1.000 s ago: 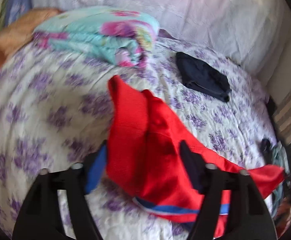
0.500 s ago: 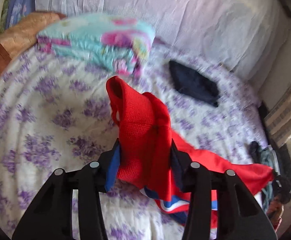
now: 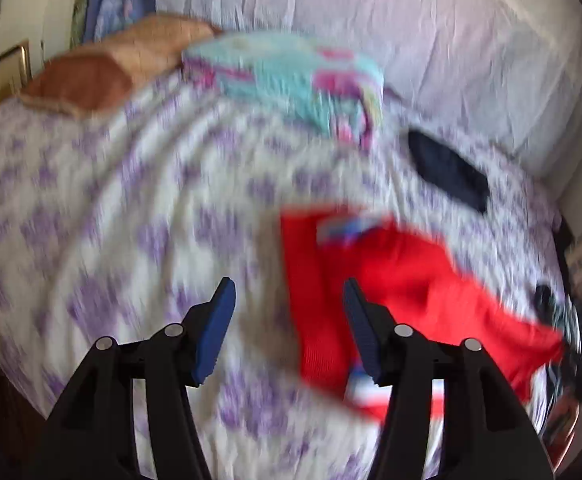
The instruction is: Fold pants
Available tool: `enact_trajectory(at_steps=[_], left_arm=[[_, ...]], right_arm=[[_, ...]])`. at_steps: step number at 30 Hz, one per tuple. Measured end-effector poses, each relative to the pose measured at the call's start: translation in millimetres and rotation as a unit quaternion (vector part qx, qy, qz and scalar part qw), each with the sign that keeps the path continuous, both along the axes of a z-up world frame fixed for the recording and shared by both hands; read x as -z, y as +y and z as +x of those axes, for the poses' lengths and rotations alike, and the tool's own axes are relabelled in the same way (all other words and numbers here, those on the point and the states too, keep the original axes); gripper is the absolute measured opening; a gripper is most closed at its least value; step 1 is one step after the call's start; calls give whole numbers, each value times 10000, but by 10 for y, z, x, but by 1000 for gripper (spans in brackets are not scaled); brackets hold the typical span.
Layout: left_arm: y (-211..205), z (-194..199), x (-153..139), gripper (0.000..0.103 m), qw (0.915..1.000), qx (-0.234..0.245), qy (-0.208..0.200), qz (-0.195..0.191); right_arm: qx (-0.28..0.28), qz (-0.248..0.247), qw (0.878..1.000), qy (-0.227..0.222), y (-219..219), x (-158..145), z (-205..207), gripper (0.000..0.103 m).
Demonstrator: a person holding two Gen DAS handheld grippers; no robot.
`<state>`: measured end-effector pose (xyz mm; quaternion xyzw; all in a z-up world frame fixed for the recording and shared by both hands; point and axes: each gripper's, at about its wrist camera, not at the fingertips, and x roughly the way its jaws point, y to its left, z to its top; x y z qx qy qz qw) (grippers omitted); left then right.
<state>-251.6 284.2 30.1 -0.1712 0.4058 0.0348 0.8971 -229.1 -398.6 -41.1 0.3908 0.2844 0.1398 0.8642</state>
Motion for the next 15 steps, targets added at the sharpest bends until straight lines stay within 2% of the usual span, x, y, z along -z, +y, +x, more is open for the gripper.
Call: enact_trajectory(at_steps=[1,3,5,7,9,11,12,13,15], left_arm=[[-18,-63,104,54,9999,62,76,-115],[-89,-208,367,54,9975,256,260,-597],[-233,-317,579,54,9923,515,332,-1078],[-415,-355,725,54,9872,782,439,-1318],[-621,-365,807,55,9862,956,364,-1299],[-799,-312,818,57,9886,1070,249,-1025],[-858,-252,815,57,9872,1138,122,-1111],[-872,-185,837,57,9840,1171,48,-1345],[-822,-2,923,49,9748,1047,-70,-1970]], right_arm=[[-1,-20,10000,7,-8,-15,0,9],[-26,-95,9999,-45,-3,-84,1,9],[-38,-122,9998,-160,-1,-171,-18,9],[4,-157,9995,-256,-21,-239,-47,9],[36,-172,9993,-322,-49,-291,-82,9],[86,-181,9992,-355,-75,-323,-129,9],[93,-199,9991,-360,-78,-330,-143,9],[103,-211,9991,-356,-80,-330,-157,9],[117,-168,9993,-315,-90,-304,-187,9]])
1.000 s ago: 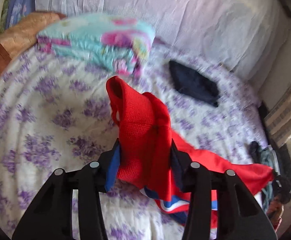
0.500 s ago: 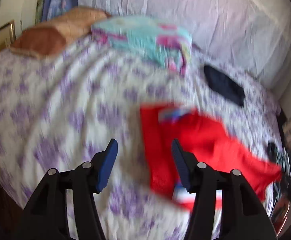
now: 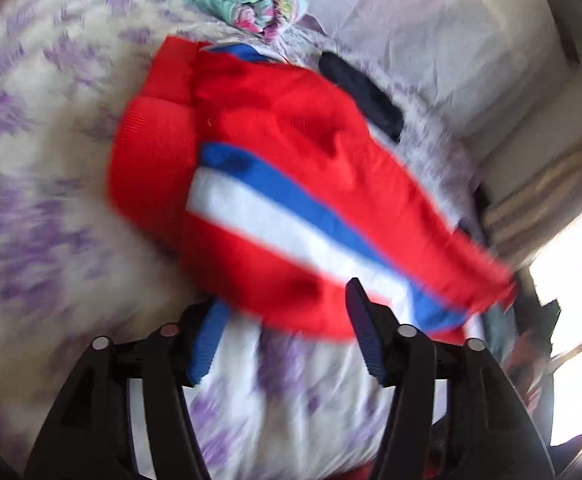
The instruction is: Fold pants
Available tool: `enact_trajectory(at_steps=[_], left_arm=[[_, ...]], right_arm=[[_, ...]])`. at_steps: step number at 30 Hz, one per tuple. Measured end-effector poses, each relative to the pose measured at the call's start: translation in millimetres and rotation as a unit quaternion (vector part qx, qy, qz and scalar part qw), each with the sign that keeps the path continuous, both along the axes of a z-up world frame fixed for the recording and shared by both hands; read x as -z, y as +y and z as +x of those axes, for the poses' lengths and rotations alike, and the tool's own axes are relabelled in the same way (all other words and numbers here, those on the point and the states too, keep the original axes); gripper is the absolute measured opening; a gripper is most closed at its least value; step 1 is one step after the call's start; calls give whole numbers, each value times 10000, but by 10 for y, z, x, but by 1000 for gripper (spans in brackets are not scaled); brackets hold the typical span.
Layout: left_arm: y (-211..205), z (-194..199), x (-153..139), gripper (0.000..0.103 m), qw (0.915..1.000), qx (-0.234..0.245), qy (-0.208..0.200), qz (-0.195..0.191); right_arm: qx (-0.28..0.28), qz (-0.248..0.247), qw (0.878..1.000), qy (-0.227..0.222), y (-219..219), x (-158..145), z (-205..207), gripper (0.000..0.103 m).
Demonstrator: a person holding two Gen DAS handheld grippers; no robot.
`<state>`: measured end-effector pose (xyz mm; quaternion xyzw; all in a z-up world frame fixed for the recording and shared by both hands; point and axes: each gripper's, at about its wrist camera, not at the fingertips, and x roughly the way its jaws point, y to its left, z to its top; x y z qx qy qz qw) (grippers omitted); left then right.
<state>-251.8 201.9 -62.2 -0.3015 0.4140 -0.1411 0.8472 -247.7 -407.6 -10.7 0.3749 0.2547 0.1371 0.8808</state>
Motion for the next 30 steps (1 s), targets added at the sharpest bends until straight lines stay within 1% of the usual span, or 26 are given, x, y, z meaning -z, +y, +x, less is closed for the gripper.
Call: enact_trajectory(at_steps=[1,2,4,5,7,8,9,11,12,14,16,17,19,20,21,23,25,26,27,28,29,30], left_arm=[[38,63,34,32,9998,-72,24,-194],[104,118,90,16,9987,-158,110,-482],[188,113,138,8,9952,-190,157,-943],[233,57,116,6,9944,-207,135,-1028],[265,-109,-46,6,9966,-274,-41,-782],[278,-205,-183,6,9976,-330,-178,-590],[306,-292,-324,6,9975,-388,-307,-504],[397,-442,-605,6,9956,-507,-589,-529],[452,-556,-806,6,9937,-592,-818,-488],[500,-738,-1129,5,9897,-809,-1157,-232],[554,-918,-1510,5,9824,-1004,-1573,7],[568,-967,-1631,5,9803,-1033,-1679,73],[572,-960,-1877,6,9761,-1064,-1868,313],[575,-924,-1954,6,9751,-1072,-1895,426],[513,-761,-2043,6,9751,-1023,-1877,594],[469,-441,-2140,6,9767,-887,-1802,752],[486,76,-2130,6,9803,-878,-1577,806],[508,326,-2091,6,9821,-877,-1456,808],[553,656,-2020,6,9838,-942,-1304,795],[602,891,-1960,6,9843,-1040,-1189,793],[626,1142,-1883,6,9848,-1105,-1043,845],[650,1478,-1771,6,9846,-1202,-863,933]], right_arm=[[-3,27,10000,26,-7,18,-15,9],[3,42,10000,44,-10,29,-21,9],[-9,28,9999,103,-14,56,-47,10],[-50,22,9999,130,-16,64,-52,10],[-121,5,9998,135,-9,67,-54,10],[-163,-15,9998,128,9,70,-55,10],[-216,-16,9997,117,31,72,-55,10],[-353,18,9994,68,96,61,-69,10],[-496,33,9988,14,151,38,-86,10],[-735,-8,9972,-133,244,-35,-145,10],[-941,-71,9949,-356,329,-155,-229,10],[-1085,-29,9924,-573,369,-271,-286,10],[-1148,35,9911,-675,372,-347,-263,10],[-1166,20,9908,-688,374,-379,-198,10],[-1113,-81,9918,-627,377,-403,-81,10],[-1053,-271,9929,-483,381,-404,164,10],[-1033,-393,9936,-252,402,-350,516,10],[-1036,-429,9936,-102,426,-305,722,10],[-1091,-471,9929,55,465,-245,967,10],[-1113,-508,9924,139,496,-208,1110,10],[-1089,-598,9918,300,546,-156,1370,10],[-1085,-673,9905,501,608,-88,1675,10]])
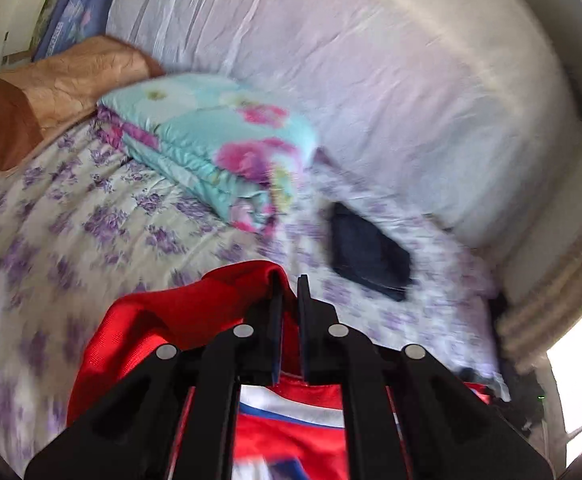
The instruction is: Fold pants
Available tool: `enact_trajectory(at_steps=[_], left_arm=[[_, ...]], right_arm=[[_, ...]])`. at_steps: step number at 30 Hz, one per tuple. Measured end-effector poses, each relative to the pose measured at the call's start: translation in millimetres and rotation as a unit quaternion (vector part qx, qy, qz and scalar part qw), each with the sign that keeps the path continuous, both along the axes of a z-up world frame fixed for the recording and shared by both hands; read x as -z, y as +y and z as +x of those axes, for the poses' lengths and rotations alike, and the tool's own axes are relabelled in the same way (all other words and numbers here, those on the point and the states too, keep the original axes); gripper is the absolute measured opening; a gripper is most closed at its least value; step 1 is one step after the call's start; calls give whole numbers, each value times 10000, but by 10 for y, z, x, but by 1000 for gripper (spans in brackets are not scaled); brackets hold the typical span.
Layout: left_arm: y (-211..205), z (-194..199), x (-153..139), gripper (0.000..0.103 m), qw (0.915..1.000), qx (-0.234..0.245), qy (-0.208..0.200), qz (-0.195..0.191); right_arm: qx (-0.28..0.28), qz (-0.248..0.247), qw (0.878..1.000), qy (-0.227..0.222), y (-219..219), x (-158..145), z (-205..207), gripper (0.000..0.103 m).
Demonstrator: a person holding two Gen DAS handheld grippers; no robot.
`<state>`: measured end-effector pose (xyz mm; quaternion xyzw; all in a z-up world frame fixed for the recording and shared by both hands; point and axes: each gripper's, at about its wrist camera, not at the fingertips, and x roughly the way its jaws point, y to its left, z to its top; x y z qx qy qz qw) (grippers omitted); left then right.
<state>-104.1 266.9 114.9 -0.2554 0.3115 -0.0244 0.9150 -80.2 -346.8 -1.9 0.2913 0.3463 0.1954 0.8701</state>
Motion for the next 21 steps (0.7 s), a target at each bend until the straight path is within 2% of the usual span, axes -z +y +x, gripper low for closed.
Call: enact_trajectory(at_steps=[2,3,4,5,6,7,8,9,10,11,13,15,19,21], left_arm=[[69,448,223,7,9993,-209,324,4],[93,734,366,10,9976,-276,615,167],[130,885,466,13,9961,-424,758,177],[200,1015,599,19,9945,-579,875,66],[249,1055,660,19,9944,-562,895,-51],[302,1052,702,22,9949,-504,835,-243],[345,995,711,32,9957,-466,718,-360],[366,927,690,39,9962,-477,654,-310],[383,828,658,52,9968,-533,581,-136],[379,760,629,56,9969,-585,527,12],[381,518,585,56,9968,-574,446,342],[399,242,603,57,9969,-504,433,423],[465,-200,828,57,9976,-383,564,130],[486,-388,995,57,9966,-362,734,-135]], right_arm=[[29,-114,9995,279,93,118,439,11],[78,-102,9990,421,119,177,628,12],[87,-29,9982,598,156,248,855,21],[90,66,9978,659,176,281,953,28],[146,174,9979,608,188,295,1019,40],[206,228,9983,491,192,280,1030,41],[248,190,9989,355,203,244,1011,43],[269,102,9993,257,213,209,999,54],[313,-58,9994,124,217,152,946,57],[339,-178,9993,34,217,113,888,57],[308,-329,9989,-130,186,59,762,57],[330,-504,9981,-152,144,81,643,57],[393,-394,9975,430,98,457,693,57],[369,-104,9962,782,119,679,790,55]])
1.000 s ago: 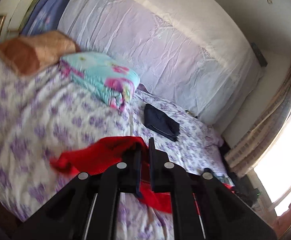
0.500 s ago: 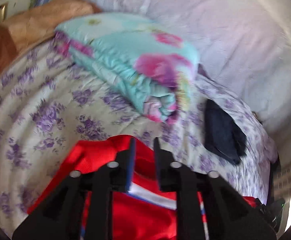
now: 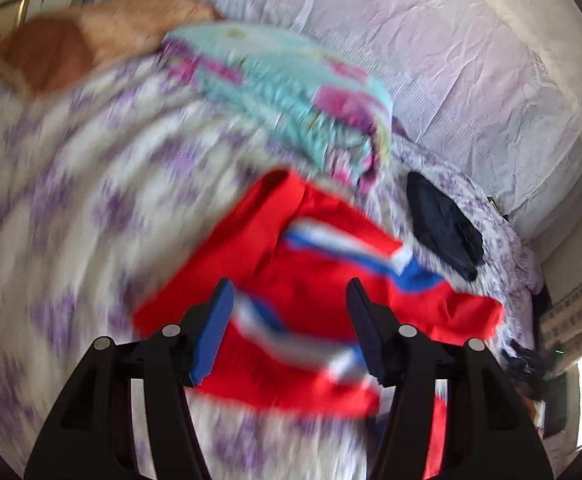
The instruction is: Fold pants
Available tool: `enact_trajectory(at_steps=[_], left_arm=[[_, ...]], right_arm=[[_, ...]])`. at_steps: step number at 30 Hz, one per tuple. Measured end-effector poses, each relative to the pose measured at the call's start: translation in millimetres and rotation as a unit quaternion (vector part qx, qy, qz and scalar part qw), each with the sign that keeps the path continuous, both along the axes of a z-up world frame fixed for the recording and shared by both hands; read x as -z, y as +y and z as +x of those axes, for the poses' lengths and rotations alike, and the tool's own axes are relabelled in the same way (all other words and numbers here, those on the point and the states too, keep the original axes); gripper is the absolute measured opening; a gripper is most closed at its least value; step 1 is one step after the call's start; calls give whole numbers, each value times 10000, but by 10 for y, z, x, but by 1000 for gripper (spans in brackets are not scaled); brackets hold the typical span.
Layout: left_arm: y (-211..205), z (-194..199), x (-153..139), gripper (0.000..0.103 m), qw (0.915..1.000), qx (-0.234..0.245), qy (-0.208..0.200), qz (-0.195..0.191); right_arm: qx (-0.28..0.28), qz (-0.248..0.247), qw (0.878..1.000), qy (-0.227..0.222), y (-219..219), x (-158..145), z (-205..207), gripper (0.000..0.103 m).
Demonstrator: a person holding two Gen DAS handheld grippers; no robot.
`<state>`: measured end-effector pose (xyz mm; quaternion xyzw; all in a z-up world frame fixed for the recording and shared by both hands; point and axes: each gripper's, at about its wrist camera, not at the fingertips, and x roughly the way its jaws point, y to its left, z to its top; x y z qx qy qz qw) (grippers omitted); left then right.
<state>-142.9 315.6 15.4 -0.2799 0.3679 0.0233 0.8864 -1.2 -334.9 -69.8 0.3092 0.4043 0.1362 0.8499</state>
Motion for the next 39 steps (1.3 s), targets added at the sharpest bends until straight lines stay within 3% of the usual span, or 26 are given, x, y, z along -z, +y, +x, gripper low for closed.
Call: enact_trajectory(at_steps=[3,8,9,10,11,15,17,20,22,23,24,25,29,32,39], left_arm=[[-4,-237,137,57,9998,9,81,-178],[20,-434,307,57,9981,14,165,-586],[28,-439,363,57,9973,-3,214,-703],[32,-445,411,57,9964,12,220,-818],[38,-448,464,57,9952,-15,248,-943],[48,-485,724,58,9873,-63,346,-1550],[45,-453,777,58,9864,-102,383,-1594],[74,-333,748,58,9856,-110,176,-1680],[102,-210,739,58,9860,-125,63,-1660],[117,-154,748,57,9867,-130,45,-1621],[121,-94,781,57,9864,-83,21,-1642],[125,-59,818,55,9863,-32,-27,-1651],[113,-81,864,37,9902,-22,-129,-1389],[121,-83,872,33,9905,29,-170,-1366],[184,-111,917,31,9860,77,-273,-1644]], right_arm=[[-25,377,9989,260,81,199,144,54],[-90,-38,9999,48,336,169,334,53],[-59,-54,10000,-9,348,168,356,43],[-46,-64,9999,-107,365,165,376,24],[-18,-60,9998,-184,365,154,374,17],[73,-10,9990,-431,287,58,257,9],[129,37,9985,-531,200,-24,174,8],[122,33,9991,-396,83,-63,55,8],[-10,-236,9996,-141,76,-34,-1,13],[0,-377,9992,-88,85,-29,-50,19],[29,-538,9985,-109,82,-55,-154,35],[48,-634,9979,-154,92,-86,-242,44],[-97,-708,9964,-458,100,-351,-925,44],[-353,-523,9969,-467,143,-432,-1540,48],[-621,-129,9980,77,114,-240,-2698,49]])
